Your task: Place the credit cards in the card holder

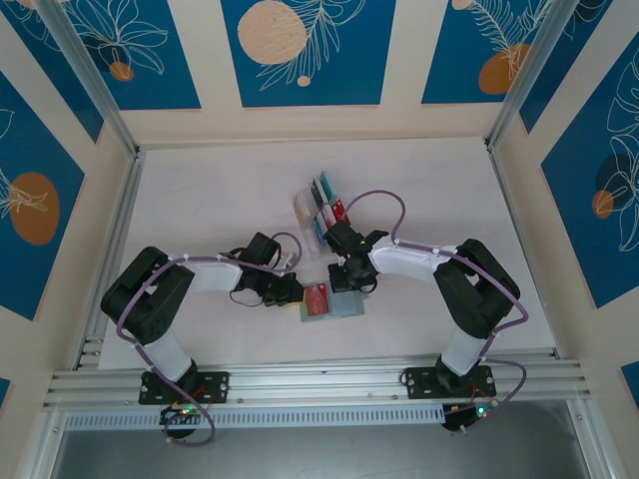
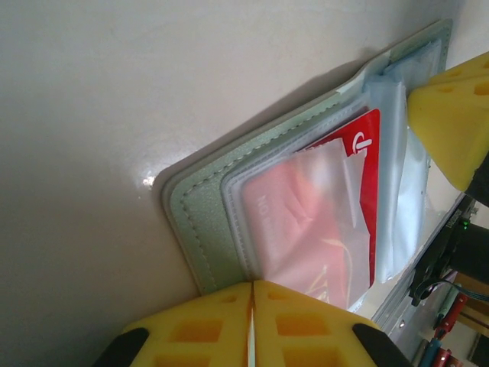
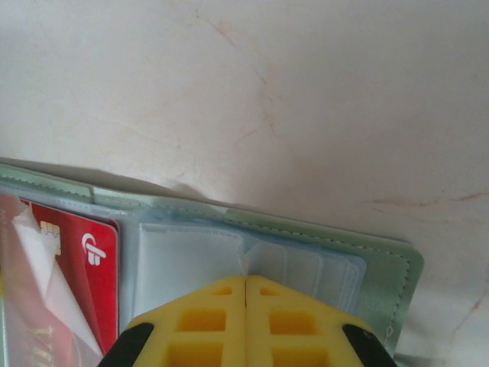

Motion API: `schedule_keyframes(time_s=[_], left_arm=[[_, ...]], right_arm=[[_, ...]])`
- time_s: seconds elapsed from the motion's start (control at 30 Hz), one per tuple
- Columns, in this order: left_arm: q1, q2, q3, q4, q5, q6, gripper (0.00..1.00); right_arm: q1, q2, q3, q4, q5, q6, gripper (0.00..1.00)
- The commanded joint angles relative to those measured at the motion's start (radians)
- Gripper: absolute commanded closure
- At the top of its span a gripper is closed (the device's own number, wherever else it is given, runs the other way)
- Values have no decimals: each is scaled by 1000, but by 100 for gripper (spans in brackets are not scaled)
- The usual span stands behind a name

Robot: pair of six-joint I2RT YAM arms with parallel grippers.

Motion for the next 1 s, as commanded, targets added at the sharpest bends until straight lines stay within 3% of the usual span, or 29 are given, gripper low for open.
schedule_keyframes(time_s=[0.0,0.07,0.13,0.3,0.6,0.8,0.97], left_arm=[[-24,49,-41,-2,-40,-8,91],[-24,49,-46,3,-39,-9,91],[-23,51,-46,7,-38,-10,91],[-24,51,-48,10,-38,-11,91],[-24,45,-58,19,-38,-17,91],[-24,47,-57,21,-38,-17,91],[-26,57,-57,20,-41,-12,91]], right_arm=[[7,-44,10,-74,16,-8,100],[6,-51,15,-89,37,-15,100],[5,-52,25,-108,55,-27,90],[-3,-53,47,-116,62,-61,77],[-8,16,68,-110,54,-81,73],[-5,48,49,-96,59,-76,74],[1,40,37,-90,47,-64,96]])
